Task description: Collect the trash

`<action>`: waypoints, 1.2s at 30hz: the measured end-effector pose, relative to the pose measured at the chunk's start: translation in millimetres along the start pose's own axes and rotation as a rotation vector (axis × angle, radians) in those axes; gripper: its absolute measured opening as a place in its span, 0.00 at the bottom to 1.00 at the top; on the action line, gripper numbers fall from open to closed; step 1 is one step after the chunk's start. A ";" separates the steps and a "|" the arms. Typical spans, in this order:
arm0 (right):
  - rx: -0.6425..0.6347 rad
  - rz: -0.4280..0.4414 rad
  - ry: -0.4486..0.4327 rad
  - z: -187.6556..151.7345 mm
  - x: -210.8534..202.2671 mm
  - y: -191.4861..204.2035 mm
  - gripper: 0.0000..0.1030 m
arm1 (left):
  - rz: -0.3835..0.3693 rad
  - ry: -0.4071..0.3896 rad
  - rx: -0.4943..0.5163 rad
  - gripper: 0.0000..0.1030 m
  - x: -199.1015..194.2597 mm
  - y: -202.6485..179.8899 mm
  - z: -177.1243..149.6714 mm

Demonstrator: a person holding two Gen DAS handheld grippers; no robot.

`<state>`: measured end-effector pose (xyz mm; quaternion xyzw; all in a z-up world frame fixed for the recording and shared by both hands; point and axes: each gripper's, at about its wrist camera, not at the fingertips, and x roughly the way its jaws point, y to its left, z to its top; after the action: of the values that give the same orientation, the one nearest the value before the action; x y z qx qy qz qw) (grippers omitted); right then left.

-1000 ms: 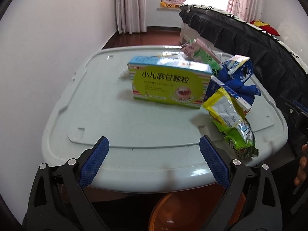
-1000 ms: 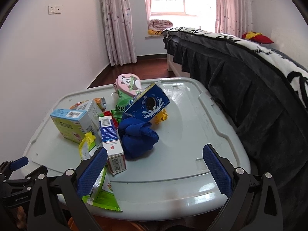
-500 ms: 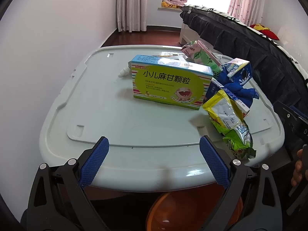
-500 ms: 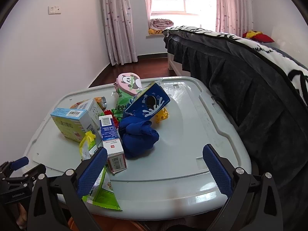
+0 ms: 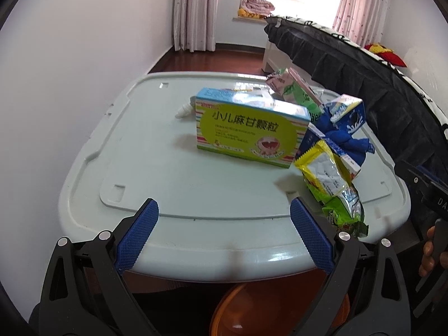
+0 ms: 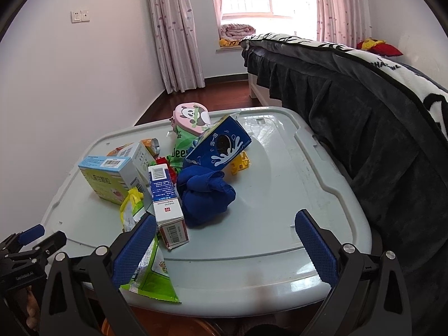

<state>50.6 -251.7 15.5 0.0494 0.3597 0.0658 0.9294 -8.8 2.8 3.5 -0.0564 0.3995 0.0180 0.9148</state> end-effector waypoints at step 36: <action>-0.264 0.156 0.114 -27.6 16.1 66.2 0.95 | 0.064 -0.008 -0.017 0.90 -3.1 12.9 -1.5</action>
<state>38.0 -182.6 -6.2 -0.0492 0.3950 0.1871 0.8981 -13.0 15.5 3.7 -0.0516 0.3974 0.0507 0.9148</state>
